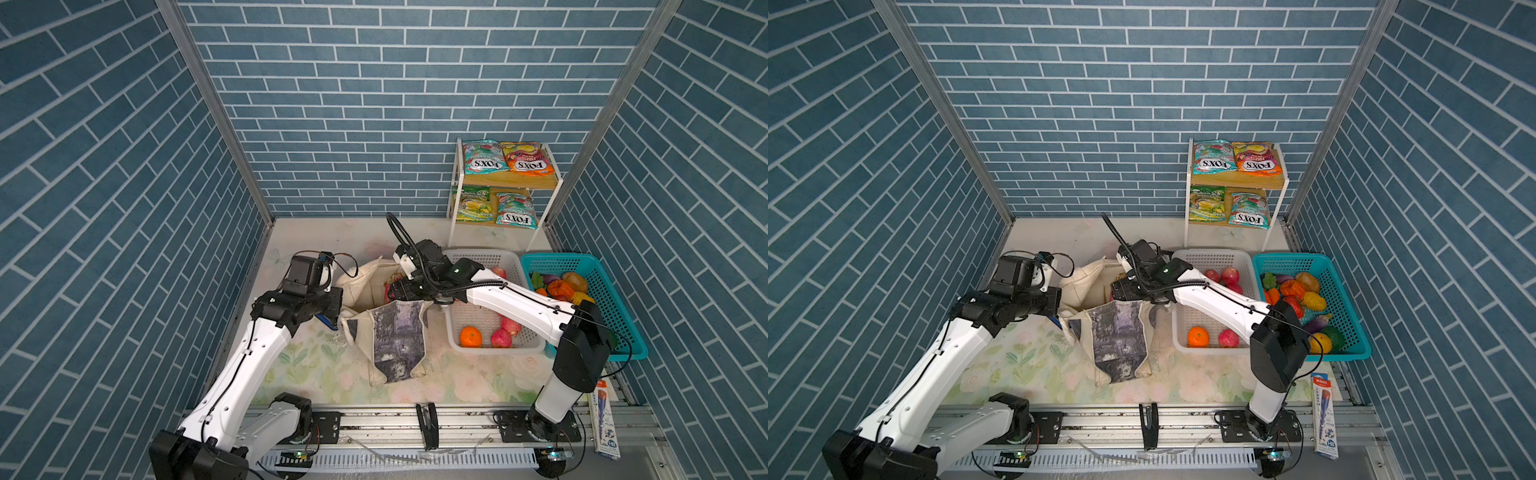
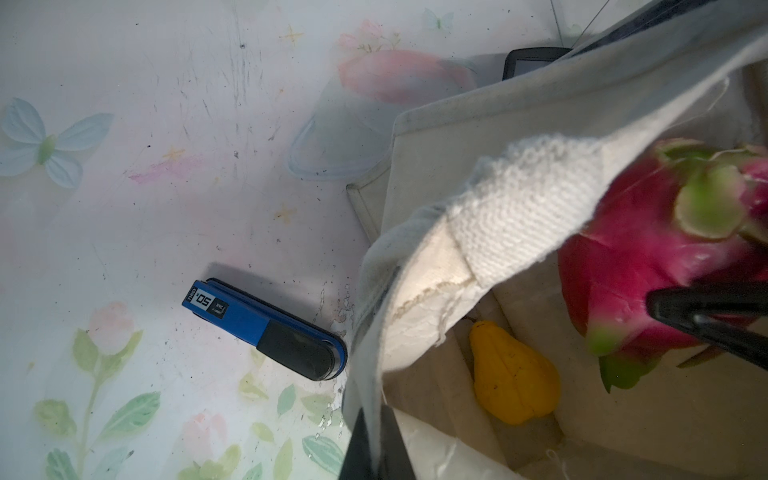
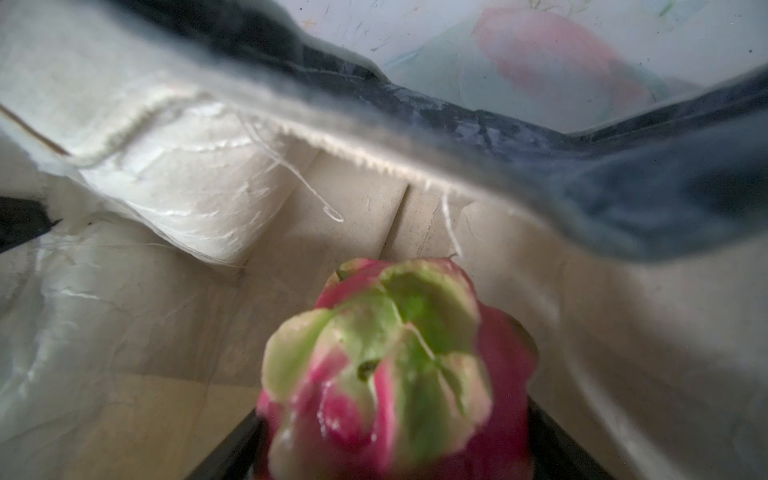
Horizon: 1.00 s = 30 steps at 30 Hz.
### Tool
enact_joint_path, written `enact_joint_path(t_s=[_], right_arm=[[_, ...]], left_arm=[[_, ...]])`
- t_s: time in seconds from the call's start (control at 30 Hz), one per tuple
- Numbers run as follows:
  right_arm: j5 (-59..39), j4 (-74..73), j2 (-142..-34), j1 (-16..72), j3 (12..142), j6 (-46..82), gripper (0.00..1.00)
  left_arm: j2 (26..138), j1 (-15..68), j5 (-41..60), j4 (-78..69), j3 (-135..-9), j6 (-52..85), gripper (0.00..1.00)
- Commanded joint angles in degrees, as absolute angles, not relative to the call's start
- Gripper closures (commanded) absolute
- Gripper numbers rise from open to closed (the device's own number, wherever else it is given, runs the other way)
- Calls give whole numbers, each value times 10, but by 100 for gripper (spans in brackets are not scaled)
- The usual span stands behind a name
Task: Place the food into the grocery bag and tie it
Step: 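Lower the dragon fruit into the bag and open the right gripper, then raise the right gripper out of the bag and move it over the white basket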
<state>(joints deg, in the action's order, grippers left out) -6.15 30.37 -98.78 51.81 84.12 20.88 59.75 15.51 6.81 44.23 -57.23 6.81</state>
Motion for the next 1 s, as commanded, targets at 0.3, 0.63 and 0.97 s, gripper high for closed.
enact_joint_path(t_s=[0.3,0.63,0.97], right_arm=[[-40,289,-967,519,848,212,1],[16,312,-895,520,878,252,3],[145,290,-758,519,844,268,3]], left_arm=[[590,152,69,442,-565,65,96],[590,152,68,442,-565,65,96],[589,152,68,442,-565,65,96]])
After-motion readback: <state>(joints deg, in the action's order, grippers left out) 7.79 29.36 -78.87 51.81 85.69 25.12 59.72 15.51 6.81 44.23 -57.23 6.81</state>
